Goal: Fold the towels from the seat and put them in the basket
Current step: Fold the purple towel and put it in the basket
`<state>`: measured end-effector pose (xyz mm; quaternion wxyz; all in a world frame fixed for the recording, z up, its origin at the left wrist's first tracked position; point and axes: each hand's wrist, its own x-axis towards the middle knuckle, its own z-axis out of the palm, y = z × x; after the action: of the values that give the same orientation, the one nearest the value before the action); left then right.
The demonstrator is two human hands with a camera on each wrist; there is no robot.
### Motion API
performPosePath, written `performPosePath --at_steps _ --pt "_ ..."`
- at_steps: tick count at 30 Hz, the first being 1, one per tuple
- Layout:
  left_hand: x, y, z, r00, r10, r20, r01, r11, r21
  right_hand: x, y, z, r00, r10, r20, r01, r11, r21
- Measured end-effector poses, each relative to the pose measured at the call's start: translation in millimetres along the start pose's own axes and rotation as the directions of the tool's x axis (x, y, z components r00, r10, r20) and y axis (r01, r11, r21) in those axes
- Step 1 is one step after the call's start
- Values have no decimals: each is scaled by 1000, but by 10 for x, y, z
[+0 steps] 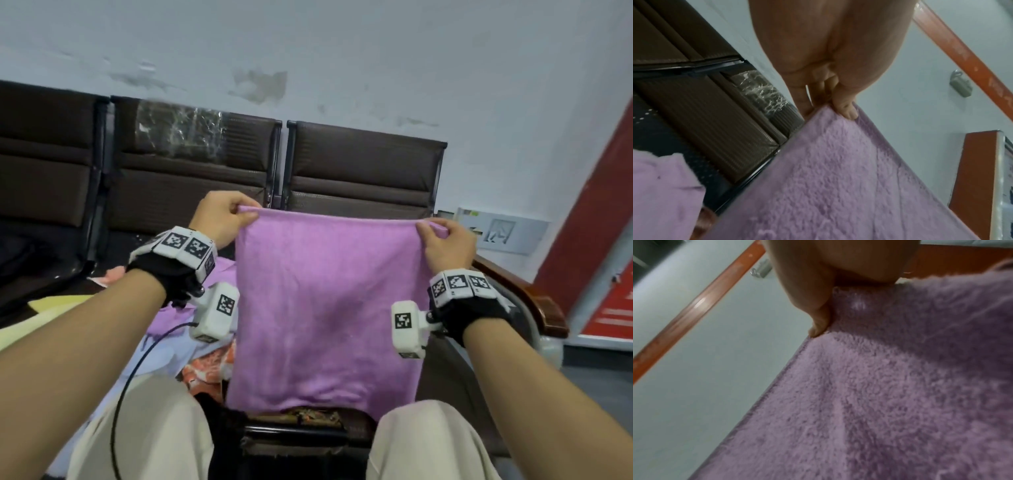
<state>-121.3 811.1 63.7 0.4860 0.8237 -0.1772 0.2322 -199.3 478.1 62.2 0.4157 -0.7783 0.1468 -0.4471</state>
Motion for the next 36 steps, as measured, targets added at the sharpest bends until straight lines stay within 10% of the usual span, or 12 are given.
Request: performPosePath --at_steps 10,20,27,29,32,36 --pt "11 -588 805 911 -404 85 407 840 -358 -6 850 602 939 320 126 -319 947 -27" --pt "-51 -911 1298 881 -444 162 472 833 -287 -190 1249 1012 782 397 480 -517 844 144" --pt "-314 -994 1451 877 -376 298 461 832 -308 -435 905 1213 480 180 859 -592 789 165" --pt "-353 -1020 1458 867 -381 320 473 832 -289 -533 898 1263 371 144 917 -522 849 78" --pt "-355 -1040 1446 828 -416 376 541 768 -343 -586 966 1308 410 16 912 22 999 -27" --pt "-422 -1066 1446 835 -355 420 485 836 -257 -652 936 1300 384 -145 912 418 908 -32"
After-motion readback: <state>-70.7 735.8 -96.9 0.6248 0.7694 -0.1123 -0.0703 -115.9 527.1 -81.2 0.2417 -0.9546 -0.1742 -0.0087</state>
